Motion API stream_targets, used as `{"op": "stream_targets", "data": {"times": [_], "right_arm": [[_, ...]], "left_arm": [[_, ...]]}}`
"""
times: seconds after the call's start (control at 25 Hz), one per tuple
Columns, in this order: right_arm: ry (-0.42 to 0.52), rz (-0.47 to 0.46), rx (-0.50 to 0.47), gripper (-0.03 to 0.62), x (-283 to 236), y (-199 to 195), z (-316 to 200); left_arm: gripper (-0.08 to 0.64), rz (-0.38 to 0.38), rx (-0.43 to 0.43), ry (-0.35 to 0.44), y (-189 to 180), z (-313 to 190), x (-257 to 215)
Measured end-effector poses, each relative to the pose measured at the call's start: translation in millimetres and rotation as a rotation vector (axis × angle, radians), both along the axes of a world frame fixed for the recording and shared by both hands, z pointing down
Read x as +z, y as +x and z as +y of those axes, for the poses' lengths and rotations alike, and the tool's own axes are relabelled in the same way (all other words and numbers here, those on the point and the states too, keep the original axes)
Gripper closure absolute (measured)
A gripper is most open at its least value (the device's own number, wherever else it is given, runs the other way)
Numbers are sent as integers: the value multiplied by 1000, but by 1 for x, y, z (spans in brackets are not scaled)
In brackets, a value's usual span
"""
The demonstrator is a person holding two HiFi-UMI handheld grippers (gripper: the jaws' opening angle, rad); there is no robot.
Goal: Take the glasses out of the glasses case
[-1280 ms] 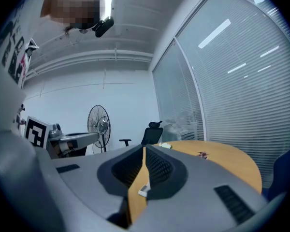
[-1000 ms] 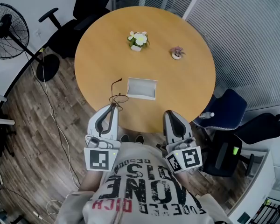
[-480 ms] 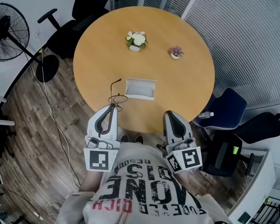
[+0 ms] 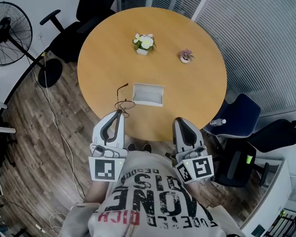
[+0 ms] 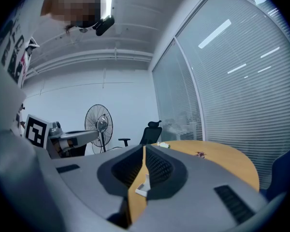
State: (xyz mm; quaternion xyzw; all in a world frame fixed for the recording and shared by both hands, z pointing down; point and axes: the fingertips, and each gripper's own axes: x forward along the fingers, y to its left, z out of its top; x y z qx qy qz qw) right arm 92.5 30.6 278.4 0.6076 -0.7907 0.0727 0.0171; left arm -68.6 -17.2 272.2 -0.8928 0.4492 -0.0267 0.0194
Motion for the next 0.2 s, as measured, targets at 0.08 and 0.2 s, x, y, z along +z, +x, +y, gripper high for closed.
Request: {"op": "stream_targets", "data": {"times": [0.08, 0.2], "right_arm": [[0, -1, -1, 566, 0, 0, 0], [-1, -1, -1, 566, 1, 0, 1]], "left_arm": [[541, 2, 1, -2, 1, 0, 0], [541, 2, 2, -7, 2, 1, 1]]}}
